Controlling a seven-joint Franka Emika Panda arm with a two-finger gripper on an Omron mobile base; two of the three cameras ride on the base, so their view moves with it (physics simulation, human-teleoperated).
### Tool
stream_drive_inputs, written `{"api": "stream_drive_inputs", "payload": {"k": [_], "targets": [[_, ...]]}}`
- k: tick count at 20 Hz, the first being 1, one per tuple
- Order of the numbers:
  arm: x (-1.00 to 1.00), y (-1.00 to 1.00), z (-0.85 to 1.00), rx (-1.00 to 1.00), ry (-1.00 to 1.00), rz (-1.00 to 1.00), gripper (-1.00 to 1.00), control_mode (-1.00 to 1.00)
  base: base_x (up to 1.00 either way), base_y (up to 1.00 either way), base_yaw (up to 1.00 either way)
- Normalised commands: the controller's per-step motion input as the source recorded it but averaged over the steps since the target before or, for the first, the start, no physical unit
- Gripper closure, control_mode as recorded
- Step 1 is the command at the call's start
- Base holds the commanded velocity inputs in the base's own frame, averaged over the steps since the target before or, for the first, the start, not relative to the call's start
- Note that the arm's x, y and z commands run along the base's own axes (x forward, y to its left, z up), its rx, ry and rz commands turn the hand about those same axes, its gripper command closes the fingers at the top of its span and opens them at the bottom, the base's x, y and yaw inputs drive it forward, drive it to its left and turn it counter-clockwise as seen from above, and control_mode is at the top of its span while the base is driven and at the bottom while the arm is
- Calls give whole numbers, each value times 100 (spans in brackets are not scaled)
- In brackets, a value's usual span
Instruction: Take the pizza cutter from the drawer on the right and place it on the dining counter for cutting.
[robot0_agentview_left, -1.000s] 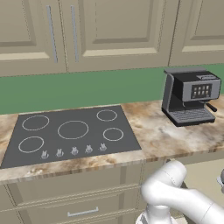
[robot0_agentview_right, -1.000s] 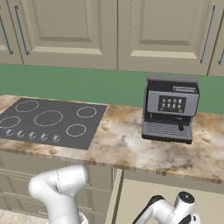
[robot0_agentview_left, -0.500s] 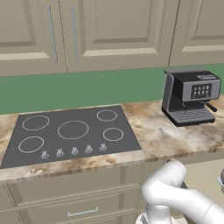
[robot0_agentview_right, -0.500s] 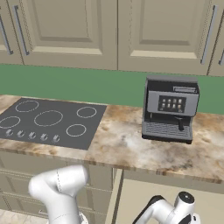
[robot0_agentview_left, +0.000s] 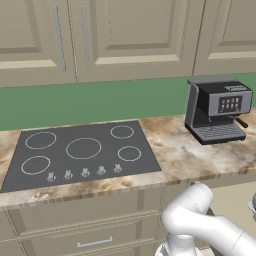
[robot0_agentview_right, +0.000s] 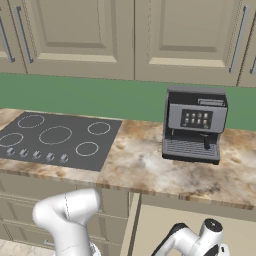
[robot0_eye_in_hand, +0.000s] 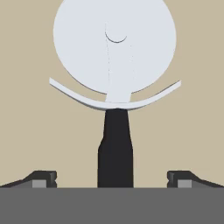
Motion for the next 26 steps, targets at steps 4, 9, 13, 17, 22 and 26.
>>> {"api": "stream_drive_inputs", "payload": {"k": [4, 9, 13, 17, 22, 26], "targets": [[0, 0, 0, 0, 0, 0, 100, -100, 0, 0, 0], [0, 0, 0, 0, 0, 0, 100, -100, 0, 0, 0], [0, 0, 0, 0, 0, 0, 100, -100, 0, 0, 0], [0, 0, 0, 0, 0, 0, 100, -100, 0, 0, 0], [0, 0, 0, 0, 0, 0, 100, -100, 0, 0, 0], [0, 0, 0, 0, 0, 0, 100, -100, 0, 0, 0]]}}
